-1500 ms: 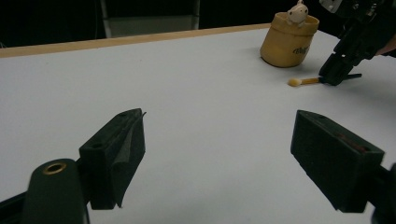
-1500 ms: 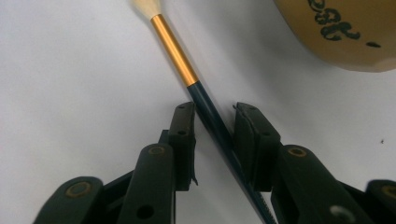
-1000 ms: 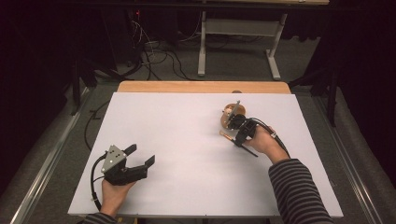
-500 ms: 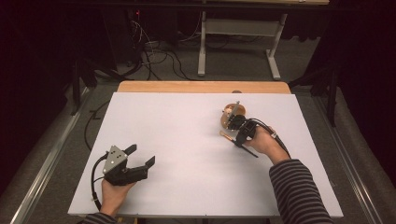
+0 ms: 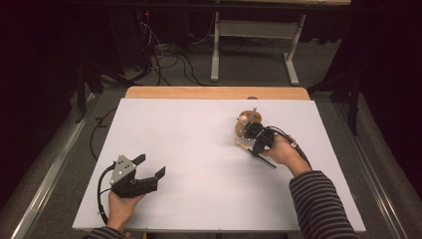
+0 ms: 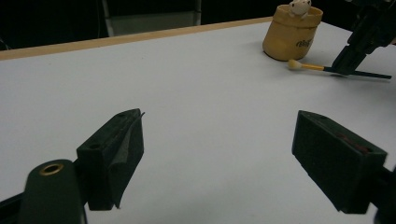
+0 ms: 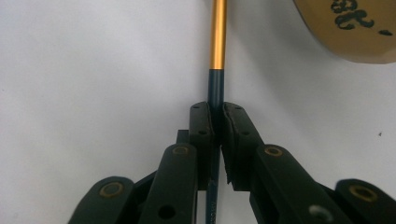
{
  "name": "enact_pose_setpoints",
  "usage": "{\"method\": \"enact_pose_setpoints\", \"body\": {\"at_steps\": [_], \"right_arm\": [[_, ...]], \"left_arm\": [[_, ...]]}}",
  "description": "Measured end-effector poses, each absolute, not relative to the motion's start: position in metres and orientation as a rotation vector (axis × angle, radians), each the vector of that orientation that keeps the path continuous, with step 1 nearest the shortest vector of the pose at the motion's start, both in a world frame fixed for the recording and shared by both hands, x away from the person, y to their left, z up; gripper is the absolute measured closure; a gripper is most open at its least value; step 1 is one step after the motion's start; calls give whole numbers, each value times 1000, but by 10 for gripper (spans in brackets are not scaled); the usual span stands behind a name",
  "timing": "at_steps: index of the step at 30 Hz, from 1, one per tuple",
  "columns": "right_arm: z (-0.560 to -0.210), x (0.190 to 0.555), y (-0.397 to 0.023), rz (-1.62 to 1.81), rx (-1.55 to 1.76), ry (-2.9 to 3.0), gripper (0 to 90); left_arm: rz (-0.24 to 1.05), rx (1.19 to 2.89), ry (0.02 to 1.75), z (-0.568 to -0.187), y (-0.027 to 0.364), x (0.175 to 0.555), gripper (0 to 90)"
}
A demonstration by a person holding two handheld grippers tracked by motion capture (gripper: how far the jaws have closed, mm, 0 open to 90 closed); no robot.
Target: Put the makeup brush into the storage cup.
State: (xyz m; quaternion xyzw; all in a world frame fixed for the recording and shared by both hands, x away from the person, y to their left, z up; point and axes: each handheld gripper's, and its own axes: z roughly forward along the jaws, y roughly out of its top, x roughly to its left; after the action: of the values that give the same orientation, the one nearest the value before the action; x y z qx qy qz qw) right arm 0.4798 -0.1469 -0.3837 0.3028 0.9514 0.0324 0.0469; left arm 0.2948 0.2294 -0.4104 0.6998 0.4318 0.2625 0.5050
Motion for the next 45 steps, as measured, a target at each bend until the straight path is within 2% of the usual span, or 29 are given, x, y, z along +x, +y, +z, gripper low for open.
{"method": "enact_pose_setpoints", "body": {"at_steps": [45], "right_arm": [[-355, 460, -164, 271, 830, 2877, 852]], "left_arm": [[634, 1689, 1065, -411, 229, 296, 171]]}}
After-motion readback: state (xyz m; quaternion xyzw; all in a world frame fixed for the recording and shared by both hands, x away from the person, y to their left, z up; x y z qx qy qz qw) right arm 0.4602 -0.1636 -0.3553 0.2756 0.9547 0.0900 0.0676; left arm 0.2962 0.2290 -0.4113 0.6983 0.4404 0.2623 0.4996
